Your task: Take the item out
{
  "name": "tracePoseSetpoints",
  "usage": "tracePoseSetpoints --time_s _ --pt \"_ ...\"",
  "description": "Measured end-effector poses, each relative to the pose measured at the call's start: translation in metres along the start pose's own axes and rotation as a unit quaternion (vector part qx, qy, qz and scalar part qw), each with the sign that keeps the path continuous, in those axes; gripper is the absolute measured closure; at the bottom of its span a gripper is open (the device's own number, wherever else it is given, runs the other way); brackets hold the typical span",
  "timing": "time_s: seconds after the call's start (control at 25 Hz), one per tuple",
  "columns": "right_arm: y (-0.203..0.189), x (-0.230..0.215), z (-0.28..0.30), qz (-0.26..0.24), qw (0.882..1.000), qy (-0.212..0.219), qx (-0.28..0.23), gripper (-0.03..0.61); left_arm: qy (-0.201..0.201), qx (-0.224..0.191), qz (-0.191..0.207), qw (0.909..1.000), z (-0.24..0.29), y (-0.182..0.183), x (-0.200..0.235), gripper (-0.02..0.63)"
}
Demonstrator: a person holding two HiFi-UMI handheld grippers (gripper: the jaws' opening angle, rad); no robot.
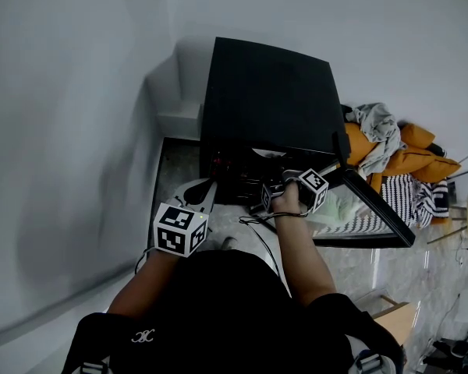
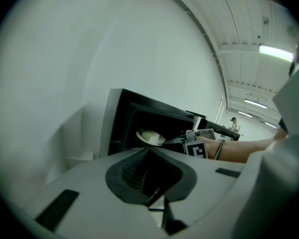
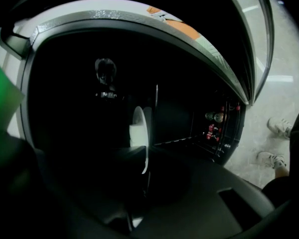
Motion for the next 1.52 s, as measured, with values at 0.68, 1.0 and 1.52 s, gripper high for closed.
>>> tracePoseSetpoints --time_s 0.68,1.0,1.52 --pt "-0.007 -0.004 -0.013 -0.018 1.000 0.002 -0.003 0.548 -0.015 0.009 0.011 0.9998 0.008 0.001 -0.004 0.614" --pt "-0.006 -0.004 0.004 -0.007 1.000 -0.002 0.006 0.541 -0.009 0.006 0.008 0.9999 0.007 0.003 0.000 0.614" --pt "-0.005 -0.006 0.003 -0.019 0.999 0.033 0.015 0.555 -0.002 0.004 0.000 1.0000 0.002 0.000 0.004 0.614"
Point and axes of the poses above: the fingertips, and each gripper's own axes: z forward along the fingers, x to its left, y out of its top, the point moved 7 cm from there along -z, backward along the fingers, and after that the axes turned 12 degrees about x, right-handed, at the moved point
